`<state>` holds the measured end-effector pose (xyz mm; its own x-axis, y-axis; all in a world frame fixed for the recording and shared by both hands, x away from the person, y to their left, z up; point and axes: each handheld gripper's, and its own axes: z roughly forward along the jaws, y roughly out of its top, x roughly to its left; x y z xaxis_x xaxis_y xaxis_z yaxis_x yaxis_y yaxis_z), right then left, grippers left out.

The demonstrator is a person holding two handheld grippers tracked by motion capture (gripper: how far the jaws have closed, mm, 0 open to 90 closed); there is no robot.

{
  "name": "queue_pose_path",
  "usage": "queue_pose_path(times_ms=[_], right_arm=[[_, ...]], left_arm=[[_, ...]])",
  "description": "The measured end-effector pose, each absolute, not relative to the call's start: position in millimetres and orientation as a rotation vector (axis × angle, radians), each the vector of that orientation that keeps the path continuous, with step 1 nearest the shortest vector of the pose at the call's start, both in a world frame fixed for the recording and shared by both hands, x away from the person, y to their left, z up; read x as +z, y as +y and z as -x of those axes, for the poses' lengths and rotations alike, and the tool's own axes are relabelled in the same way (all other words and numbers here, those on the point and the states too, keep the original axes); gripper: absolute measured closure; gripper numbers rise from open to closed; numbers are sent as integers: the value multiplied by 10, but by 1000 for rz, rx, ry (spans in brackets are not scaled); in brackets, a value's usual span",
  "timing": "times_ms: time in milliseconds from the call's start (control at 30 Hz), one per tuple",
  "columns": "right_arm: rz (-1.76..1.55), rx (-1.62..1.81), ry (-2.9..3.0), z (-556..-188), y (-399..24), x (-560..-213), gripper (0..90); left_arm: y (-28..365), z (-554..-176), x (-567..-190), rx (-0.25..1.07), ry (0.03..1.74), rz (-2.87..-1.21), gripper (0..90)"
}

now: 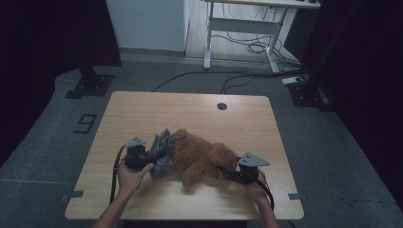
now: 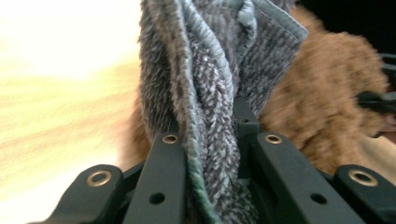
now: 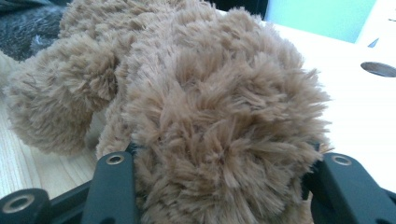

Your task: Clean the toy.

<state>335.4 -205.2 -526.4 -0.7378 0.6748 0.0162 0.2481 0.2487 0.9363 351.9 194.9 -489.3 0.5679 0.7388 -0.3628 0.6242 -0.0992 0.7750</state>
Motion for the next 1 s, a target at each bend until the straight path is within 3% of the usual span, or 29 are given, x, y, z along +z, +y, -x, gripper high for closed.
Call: queue_pose_path(times_ms=[300, 467, 700, 1000], right_arm=[[-824, 1500, 2139, -3346, -2059, -5278, 447], [-819, 1498, 2145, -3350, -2072, -5278, 444], [-833, 1506, 2140, -3359, -2078, -5284, 440], [-840, 1516, 2140, -3359, -2094, -5297, 436]], left_arm=[[2021, -3609, -4986, 208, 1230, -1845, 797], [1976, -3580, -4817, 253, 1187, -1853, 798], [1559, -3450, -4310, 324, 989, -1872, 798], [795, -3516, -4059, 253, 832, -1930, 799]])
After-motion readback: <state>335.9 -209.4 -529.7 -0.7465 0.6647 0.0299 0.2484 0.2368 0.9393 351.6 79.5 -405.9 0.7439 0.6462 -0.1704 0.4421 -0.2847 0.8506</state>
